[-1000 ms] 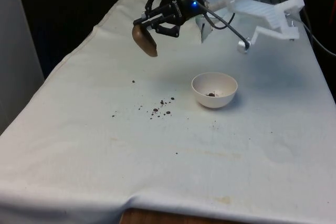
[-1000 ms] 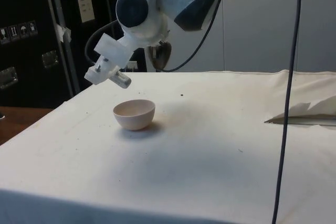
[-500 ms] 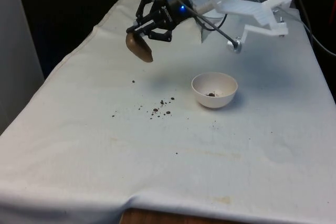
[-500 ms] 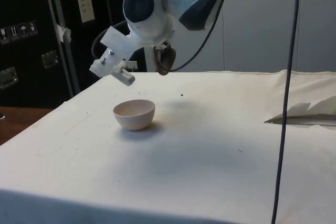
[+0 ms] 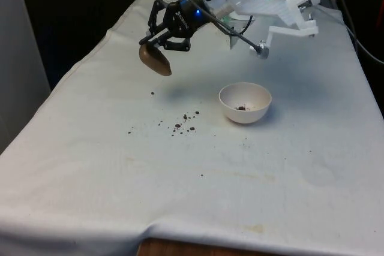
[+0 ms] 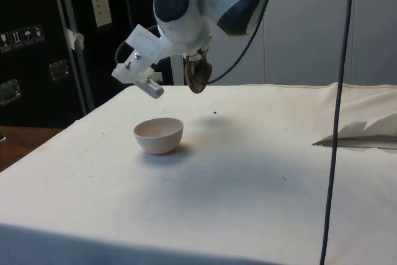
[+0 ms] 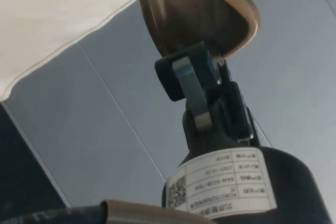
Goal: Pour the coffee beans from the cup into the bowl.
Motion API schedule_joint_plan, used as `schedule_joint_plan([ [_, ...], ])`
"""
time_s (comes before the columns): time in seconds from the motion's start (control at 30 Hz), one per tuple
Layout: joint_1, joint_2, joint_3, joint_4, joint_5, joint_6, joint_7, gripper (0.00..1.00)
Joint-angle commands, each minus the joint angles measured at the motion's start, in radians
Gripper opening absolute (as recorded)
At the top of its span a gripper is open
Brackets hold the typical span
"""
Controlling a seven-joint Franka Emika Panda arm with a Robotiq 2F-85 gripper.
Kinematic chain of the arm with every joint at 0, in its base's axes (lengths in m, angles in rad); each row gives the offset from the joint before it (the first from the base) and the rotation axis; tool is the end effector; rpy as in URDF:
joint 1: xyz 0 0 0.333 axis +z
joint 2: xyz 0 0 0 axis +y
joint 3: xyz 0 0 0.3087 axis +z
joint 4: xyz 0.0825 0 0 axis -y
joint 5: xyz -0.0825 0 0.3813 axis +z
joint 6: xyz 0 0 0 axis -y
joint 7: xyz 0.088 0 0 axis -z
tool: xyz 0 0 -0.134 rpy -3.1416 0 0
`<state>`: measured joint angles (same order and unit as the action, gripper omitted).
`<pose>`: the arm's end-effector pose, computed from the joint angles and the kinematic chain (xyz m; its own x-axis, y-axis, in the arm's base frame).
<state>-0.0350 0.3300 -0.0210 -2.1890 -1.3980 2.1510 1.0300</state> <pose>0.5400 -0.0935 0.2113 0.9823 0.0780 0.1702 -0.1016 -0.5411 0.8348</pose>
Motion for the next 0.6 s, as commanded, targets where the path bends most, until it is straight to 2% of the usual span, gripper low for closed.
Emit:
schedule_joint_plan([
  [0.0, -0.010, -0.007, -0.004, -0.009, 0.012, 0.033, -0.014, 0.00],
  [0.23, -0.011, -0.006, -0.037, -0.017, 0.022, 0.092, -0.018, 0.00],
  [0.27, -0.001, 0.000, -0.043, -0.012, 0.012, 0.078, -0.003, 0.00],
  [0.3, -0.011, -0.005, -0.045, -0.017, 0.027, 0.106, -0.022, 0.00],
  [0.57, -0.012, -0.002, -0.077, -0.019, 0.051, 0.162, -0.044, 0.00],
])
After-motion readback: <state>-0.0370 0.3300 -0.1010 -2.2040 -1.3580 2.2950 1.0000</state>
